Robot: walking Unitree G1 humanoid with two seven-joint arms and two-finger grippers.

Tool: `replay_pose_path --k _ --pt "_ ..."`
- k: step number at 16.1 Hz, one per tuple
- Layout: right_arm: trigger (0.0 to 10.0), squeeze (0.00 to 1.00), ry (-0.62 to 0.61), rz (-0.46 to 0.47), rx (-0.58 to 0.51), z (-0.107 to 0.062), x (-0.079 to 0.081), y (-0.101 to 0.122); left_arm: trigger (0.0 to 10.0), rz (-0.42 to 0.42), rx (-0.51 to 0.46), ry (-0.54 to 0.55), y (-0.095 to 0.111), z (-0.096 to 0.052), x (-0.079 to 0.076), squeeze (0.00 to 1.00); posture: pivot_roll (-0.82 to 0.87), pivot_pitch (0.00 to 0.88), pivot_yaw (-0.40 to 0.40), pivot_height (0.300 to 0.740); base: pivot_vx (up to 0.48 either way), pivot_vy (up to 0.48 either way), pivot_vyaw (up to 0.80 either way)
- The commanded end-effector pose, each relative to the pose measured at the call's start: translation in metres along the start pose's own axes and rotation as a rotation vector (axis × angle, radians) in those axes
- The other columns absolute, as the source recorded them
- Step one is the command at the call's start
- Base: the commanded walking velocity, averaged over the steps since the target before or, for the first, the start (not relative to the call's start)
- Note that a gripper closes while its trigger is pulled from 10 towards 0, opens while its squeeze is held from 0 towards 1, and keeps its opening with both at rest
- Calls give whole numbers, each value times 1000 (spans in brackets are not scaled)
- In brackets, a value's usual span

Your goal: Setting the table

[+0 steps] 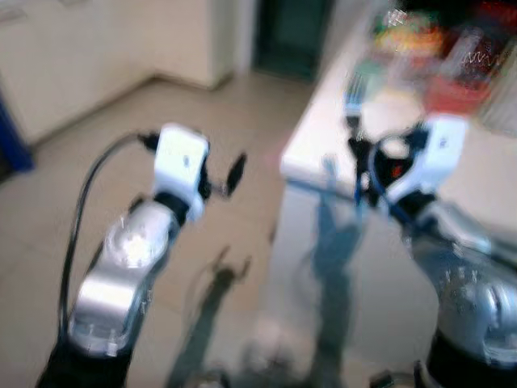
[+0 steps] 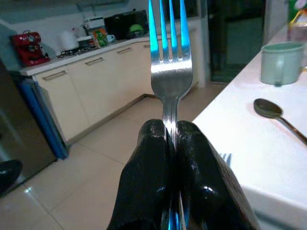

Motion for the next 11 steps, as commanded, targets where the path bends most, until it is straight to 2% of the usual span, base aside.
replay_pose_path --k 1,3,4,5,8,9,10,11 --pt "10000 0 -17 -11 -15 -2 -4 4 10000 -2 -6 -12 0 1 -3 0 31 0 -42 740 0 0 0" --pt "10000 0 -48 -64 55 -7 -12 -21 10000 -47 33 -15 -18 1 -6 0 27 0 -36 740 0 0 0" --pt "10000 0 -61 -102 111 -11 -17 -41 10000 -54 73 -7 -38 -1 -5 0 21 0 -34 740 0 0 0" --pt "10000 0 -90 -117 159 -15 -26 -57 10000 -67 103 0 -56 -5 -5 0 18 0 -34 740 0 0 0" --pt "10000 0 -130 -113 218 -19 -37 -83 10000 -71 168 58 -85 -12 -2 0 11 0 -32 740 0 0 0" --pt "10000 0 -166 -112 237 -18 -44 -98 10000 -80 183 75 -93 -14 -2 0 16 0 -28 740 0 0 0" --pt "10000 0 -228 -148 291 -20 -62 -134 10000 -88 195 94 -109 -16 -3 0 24 0 -30 740 0 0 0" --pt "10000 0 -256 -168 309 -21 -70 -144 10000 -85 199 102 -115 -17 -3 0 28 0 -32 740 0 0 0"
Point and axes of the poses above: a point about 5 cm out from each wrist's last joint towards the gripper, its own z axis pointing out of the wrist towards the gripper, its own y axis along the axis of the wrist's last joint, x = y × z, the point moved 6 cm from there along z, pointing out of the wrist towards the gripper, and after that the axes turned 6 degrees about -z, right-handed, at the moved point
